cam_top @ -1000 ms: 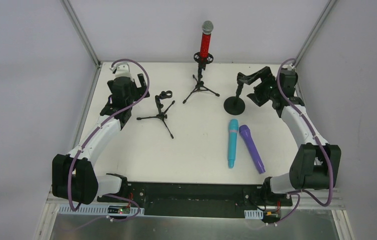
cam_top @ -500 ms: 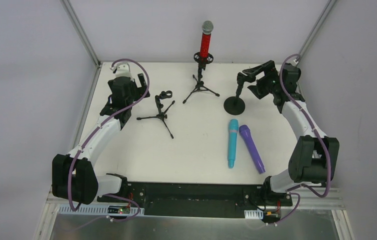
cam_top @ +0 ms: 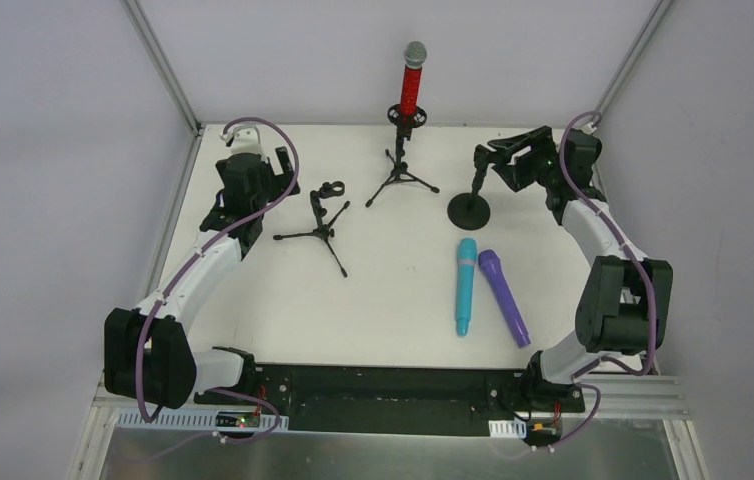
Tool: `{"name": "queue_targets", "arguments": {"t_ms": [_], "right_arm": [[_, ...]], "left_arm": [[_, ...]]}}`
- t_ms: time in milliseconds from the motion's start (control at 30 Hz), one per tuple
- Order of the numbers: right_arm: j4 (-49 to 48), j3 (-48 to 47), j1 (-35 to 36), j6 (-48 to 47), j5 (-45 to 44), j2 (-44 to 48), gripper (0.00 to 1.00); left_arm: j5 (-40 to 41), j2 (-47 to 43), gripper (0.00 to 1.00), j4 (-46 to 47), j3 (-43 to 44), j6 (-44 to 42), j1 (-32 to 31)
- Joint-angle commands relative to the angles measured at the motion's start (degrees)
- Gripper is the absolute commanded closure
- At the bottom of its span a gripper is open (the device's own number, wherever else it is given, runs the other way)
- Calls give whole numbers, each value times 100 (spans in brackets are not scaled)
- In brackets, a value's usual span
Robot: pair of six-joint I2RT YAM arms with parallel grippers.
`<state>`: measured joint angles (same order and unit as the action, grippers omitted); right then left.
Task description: Attach the microphones to the stand
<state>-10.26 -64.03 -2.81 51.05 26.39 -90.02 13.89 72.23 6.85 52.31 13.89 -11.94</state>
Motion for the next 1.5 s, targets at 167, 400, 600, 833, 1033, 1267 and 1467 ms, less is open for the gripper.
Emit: {"name": "queue_targets", "arguments": {"t_ms": [167, 400, 600, 833, 1033, 1267, 1467], "right_arm": [[-522, 31, -35, 267, 277, -100, 41], [-660, 132, -36, 372, 312, -165, 66], [-887, 294, -36, 577, 420, -197, 95], [-1004, 321, 1, 650, 588, -91, 100], [-1044, 198, 187, 644, 644, 121, 100], [-1057, 73, 486, 629, 699, 350, 100], [-1019, 100, 794, 665, 696, 711, 100]], "left_arm": [[-78, -52, 4, 220, 30, -64, 8], [-88, -52, 4, 215, 39, -73, 8], [-88, -67, 4, 218, 36, -75, 8], [-97, -71, 4, 216, 33, -68, 6], [-115, -55, 4, 224, 41, -66, 8], [-123, -57, 4, 229, 31, -85, 7], [-123, -59, 4, 238, 33, -87, 4]]}}
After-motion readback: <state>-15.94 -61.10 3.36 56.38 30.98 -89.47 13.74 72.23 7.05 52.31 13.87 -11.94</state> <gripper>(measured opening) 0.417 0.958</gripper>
